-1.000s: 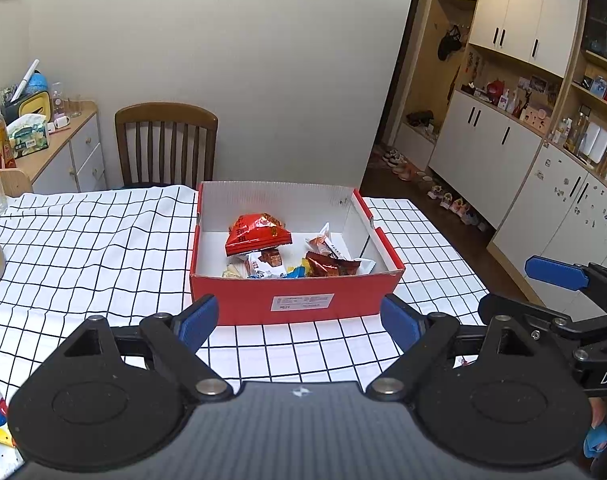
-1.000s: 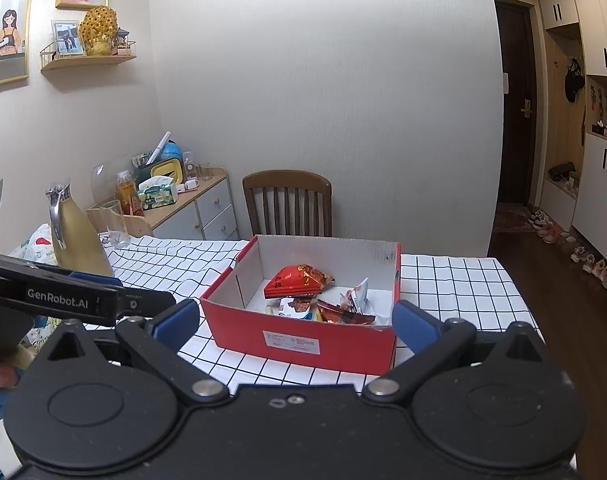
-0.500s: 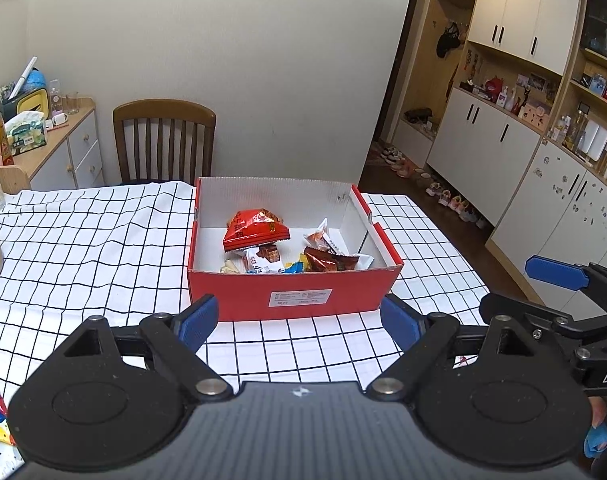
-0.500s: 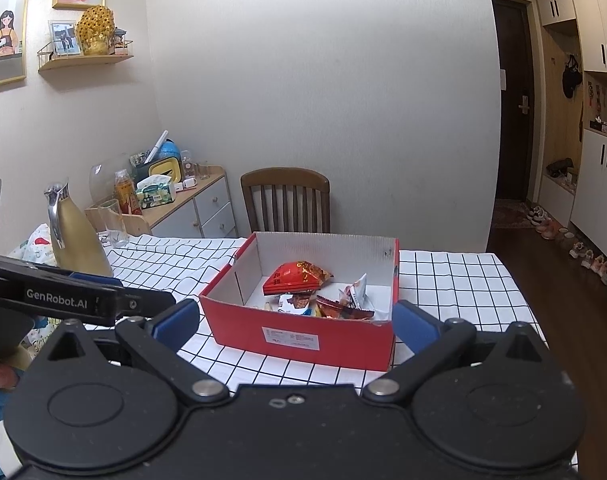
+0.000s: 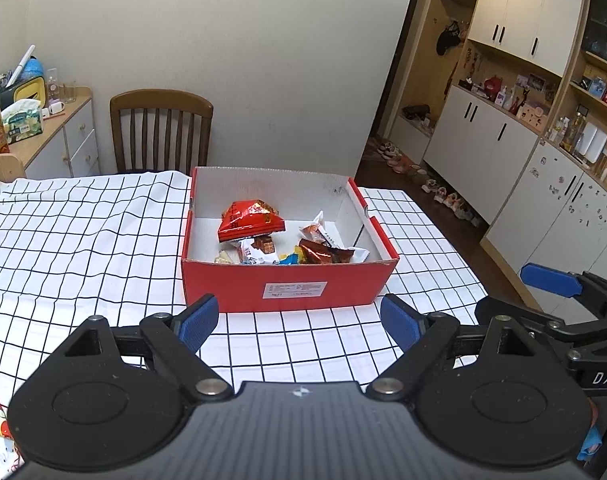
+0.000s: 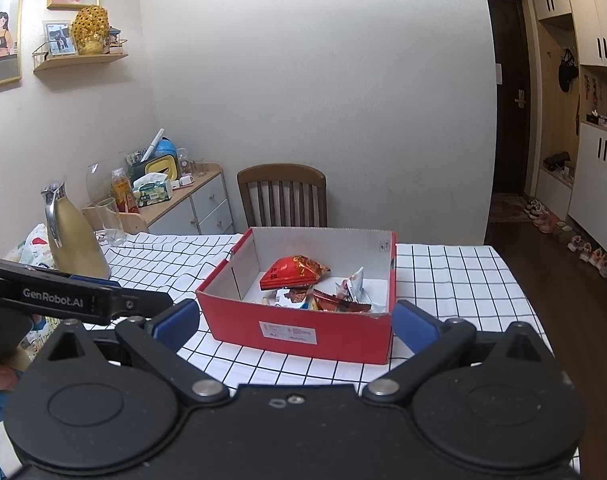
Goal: Organize snacks
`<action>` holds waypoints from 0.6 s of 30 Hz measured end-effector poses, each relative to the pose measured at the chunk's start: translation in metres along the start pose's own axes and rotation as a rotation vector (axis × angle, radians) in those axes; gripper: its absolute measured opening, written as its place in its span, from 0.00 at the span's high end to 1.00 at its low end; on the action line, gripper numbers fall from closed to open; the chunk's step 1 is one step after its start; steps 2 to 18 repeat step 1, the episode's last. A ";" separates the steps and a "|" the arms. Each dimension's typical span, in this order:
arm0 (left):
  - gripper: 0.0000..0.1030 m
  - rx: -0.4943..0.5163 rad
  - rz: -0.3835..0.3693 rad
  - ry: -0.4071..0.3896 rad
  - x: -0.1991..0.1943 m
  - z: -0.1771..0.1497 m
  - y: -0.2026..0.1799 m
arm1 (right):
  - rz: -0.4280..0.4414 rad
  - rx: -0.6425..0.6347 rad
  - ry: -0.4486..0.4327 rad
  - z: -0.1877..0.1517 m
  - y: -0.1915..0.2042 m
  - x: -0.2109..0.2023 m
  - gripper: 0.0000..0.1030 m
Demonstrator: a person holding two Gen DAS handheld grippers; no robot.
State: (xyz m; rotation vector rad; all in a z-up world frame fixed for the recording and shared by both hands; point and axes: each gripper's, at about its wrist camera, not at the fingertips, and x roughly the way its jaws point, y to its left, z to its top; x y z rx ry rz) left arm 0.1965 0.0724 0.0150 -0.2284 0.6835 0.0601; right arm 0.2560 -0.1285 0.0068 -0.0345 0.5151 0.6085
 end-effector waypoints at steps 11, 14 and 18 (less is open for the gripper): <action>0.14 -0.004 0.002 0.002 0.001 0.000 0.001 | -0.002 0.004 0.004 -0.001 -0.001 0.001 0.00; 0.14 -0.004 0.002 0.002 0.001 0.000 0.001 | -0.002 0.004 0.004 -0.001 -0.001 0.001 0.00; 0.14 -0.004 0.002 0.002 0.001 0.000 0.001 | -0.002 0.004 0.004 -0.001 -0.001 0.001 0.00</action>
